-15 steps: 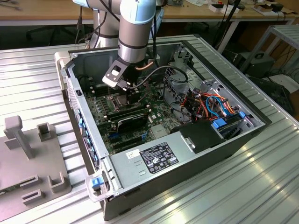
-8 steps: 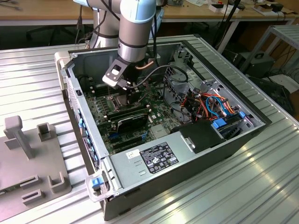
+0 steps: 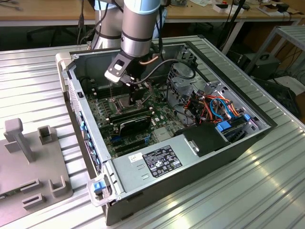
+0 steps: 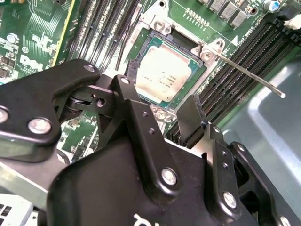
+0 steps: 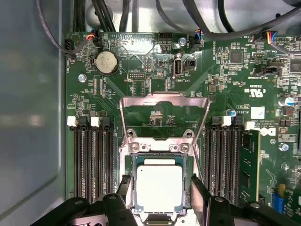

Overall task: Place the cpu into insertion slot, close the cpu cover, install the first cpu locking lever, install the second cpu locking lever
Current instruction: 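Place the cpu into insertion slot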

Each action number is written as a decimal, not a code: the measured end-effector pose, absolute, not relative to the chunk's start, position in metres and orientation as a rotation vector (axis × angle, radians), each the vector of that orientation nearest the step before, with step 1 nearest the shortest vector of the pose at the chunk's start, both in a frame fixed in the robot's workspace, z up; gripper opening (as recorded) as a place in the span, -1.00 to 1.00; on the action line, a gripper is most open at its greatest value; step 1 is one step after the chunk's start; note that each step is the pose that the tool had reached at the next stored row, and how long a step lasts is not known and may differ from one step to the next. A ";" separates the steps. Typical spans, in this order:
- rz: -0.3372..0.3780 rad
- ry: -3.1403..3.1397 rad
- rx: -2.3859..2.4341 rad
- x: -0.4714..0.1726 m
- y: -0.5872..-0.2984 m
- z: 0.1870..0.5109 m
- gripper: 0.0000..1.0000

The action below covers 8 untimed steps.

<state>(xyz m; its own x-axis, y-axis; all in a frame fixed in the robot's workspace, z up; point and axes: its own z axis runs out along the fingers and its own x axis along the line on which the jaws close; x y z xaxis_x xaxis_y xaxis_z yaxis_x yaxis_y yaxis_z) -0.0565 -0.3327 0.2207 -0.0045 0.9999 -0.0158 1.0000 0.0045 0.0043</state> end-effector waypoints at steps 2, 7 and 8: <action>-0.013 2.217 2.207 -0.057 -0.333 0.221 0.23; -0.013 2.217 2.207 -0.057 -0.333 0.221 -0.29; -0.013 2.217 2.207 -0.057 -0.333 0.221 -0.42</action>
<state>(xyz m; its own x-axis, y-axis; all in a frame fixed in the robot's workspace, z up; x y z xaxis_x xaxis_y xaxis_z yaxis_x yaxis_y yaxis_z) -0.0565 -0.3327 0.2214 -0.0046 0.9999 -0.0158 1.0000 0.0046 0.0037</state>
